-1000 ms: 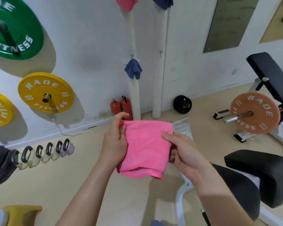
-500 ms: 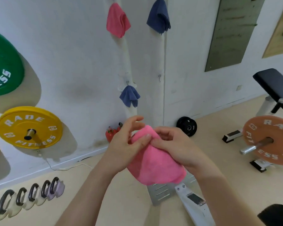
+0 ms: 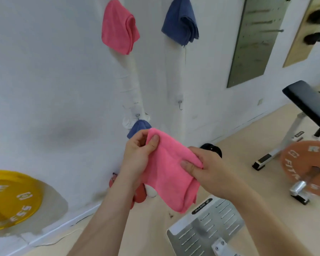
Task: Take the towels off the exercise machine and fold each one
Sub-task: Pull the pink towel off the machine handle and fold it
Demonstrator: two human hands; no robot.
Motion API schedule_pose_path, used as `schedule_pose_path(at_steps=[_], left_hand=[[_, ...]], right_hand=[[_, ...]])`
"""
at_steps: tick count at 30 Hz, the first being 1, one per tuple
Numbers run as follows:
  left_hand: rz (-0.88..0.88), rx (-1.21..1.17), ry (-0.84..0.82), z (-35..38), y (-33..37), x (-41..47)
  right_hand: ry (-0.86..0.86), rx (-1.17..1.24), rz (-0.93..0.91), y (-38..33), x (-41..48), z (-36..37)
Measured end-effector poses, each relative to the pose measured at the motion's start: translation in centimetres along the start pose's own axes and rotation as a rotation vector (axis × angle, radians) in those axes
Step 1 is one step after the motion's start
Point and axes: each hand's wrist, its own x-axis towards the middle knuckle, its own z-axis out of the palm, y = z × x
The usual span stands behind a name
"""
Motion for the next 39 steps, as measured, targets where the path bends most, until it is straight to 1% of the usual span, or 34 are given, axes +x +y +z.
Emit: schedule_pose_path(at_steps=[3,6,8,10,14,17,18,19,20,22,23,24,26,27,28,30,31,35,37,39], left_hand=[[-0.01,0.039,-0.101,2.0,-1.2,4.8],[0.059,0.143,-0.096,4.6,-2.1,8.1],[0.02,0.16,-0.199,6.5,-2.5,9.7],[-0.054,0.147,-0.289,8.6,-3.2,11.1],[-0.149,0.112,-0.258,13.1,-4.6,14.1],[-0.212,0.094,-0.283,15.8,-5.5,16.2],[-0.214,0.09,-0.286,16.4,-5.7,16.8],[-0.21,0.085,-0.291,16.9,-5.8,17.4],[-0.201,0.092,-0.306,17.2,-6.0,18.0],[-0.178,0.167,-0.399,17.6,-6.1,19.3],[-0.168,0.237,-0.462,17.8,-6.1,19.9],[-0.157,0.318,-0.523,17.9,-6.3,20.6],[-0.143,0.457,-0.613,18.2,-6.6,22.2],[-0.138,0.501,-0.634,18.3,-6.7,23.0],[-0.132,0.534,-0.642,18.3,-6.9,23.9],[-0.117,0.576,-0.642,18.1,-7.4,26.0],[-0.112,0.602,-0.641,17.8,-7.7,27.2],[-0.101,0.721,-0.61,15.8,-10.1,32.5],[-0.117,0.734,-0.594,14.7,-11.9,35.2],[-0.141,0.737,-0.605,14.1,-14.0,37.8]], right_hand=[[0.085,-0.031,0.053,0.9,2.7,-1.1],[0.113,-0.088,0.098,2.5,4.7,-3.5],[0.123,-0.104,0.107,3.8,5.8,-5.2],[0.116,-0.063,0.101,5.4,6.9,-7.1],[0.045,0.115,0.067,9.3,9.2,-11.7],[0.007,0.207,0.064,12.7,11.1,-14.3],[-0.029,0.194,0.077,13.9,11.7,-14.9],[-0.103,0.176,0.105,15.1,12.4,-15.5],[-0.223,0.132,0.15,16.2,13.0,-16.1],[-0.556,0.008,0.249,18.0,14.0,-17.3],[-0.629,-0.021,0.273,18.7,14.7,-17.8],[-0.605,-0.027,0.285,19.3,15.6,-18.4],[-0.336,0.002,0.276,19.5,17.9,-19.0],[-0.261,0.041,0.24,19.3,19.3,-18.9],[-0.272,0.11,0.211,19.2,20.7,-18.4],[-0.438,0.256,0.192,19.6,23.6,-16.9],[-0.491,0.291,0.218,20.1,25.1,-16.1],[-0.509,0.286,0.403,23.4,31.3,-14.7],[-0.572,0.276,0.448,25.4,34.4,-14.1],[-0.566,0.237,0.466,27.2,37.6,-13.3]])
